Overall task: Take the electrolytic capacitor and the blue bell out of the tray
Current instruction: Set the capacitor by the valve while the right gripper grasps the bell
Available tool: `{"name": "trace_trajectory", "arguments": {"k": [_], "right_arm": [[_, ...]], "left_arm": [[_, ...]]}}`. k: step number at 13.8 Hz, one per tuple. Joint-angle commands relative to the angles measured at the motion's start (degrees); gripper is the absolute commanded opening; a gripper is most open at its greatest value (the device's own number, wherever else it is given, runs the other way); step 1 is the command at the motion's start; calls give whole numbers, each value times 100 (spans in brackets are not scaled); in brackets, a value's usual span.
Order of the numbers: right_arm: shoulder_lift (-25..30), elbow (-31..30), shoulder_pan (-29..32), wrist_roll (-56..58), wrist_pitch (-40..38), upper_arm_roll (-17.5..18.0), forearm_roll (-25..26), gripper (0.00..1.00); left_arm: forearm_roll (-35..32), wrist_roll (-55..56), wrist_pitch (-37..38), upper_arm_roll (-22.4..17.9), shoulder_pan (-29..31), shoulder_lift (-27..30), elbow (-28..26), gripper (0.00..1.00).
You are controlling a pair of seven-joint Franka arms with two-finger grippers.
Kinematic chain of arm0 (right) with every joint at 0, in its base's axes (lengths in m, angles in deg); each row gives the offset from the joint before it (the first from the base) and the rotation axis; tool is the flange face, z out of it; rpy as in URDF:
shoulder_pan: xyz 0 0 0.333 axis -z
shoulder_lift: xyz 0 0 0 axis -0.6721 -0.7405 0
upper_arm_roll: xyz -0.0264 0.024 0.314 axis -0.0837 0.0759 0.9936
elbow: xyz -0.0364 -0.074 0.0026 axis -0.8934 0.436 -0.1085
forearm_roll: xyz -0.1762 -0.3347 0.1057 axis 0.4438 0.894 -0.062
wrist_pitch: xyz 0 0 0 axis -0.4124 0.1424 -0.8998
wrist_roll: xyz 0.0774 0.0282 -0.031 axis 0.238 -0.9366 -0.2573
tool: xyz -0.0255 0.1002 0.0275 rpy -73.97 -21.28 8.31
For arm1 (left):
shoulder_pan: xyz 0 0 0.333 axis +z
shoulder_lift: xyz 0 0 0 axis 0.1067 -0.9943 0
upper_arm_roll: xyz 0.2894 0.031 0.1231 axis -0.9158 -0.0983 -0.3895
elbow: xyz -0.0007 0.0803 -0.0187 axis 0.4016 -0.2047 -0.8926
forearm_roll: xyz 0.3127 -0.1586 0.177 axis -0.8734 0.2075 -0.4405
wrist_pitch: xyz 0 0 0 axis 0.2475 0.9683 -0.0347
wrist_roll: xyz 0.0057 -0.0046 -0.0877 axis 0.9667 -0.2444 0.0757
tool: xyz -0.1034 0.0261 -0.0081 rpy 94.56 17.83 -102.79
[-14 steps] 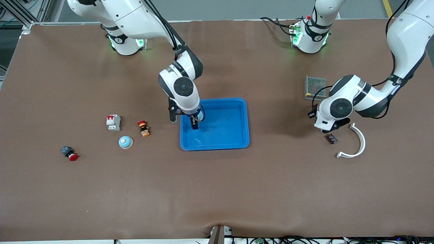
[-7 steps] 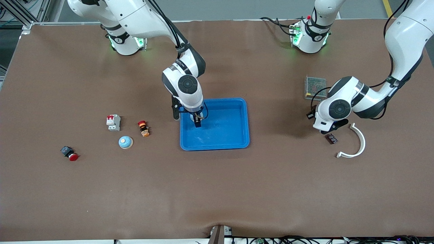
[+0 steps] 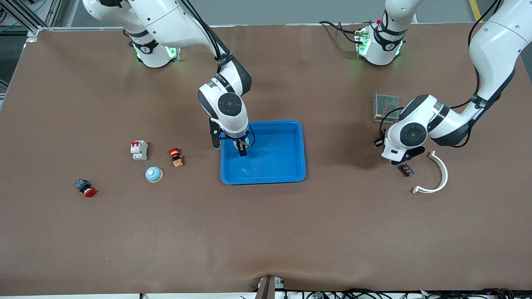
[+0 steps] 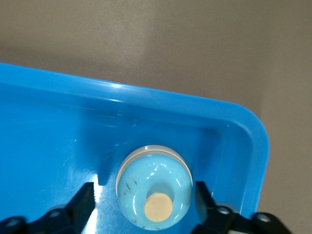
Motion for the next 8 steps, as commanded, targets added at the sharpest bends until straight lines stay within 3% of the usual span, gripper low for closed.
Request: {"name": "trace_trajectory", "arguments": {"k": [1,3,5,8], "right_arm": [[-90,66,10,99,71,6,121,50],[-160,66,1,117,169,6,121,30],[-178,75,-16,213,186,6,130,0],[-73,110,9,792,99,14,104,0]], "left_arm": [[-139,81,-9,-40,-75,43,152,100],[-122,64,52,4,-118,60,318,100],[27,55,140,118,-154,69,687,100],[54,2,657,347,-355,69,1258,100]]}}
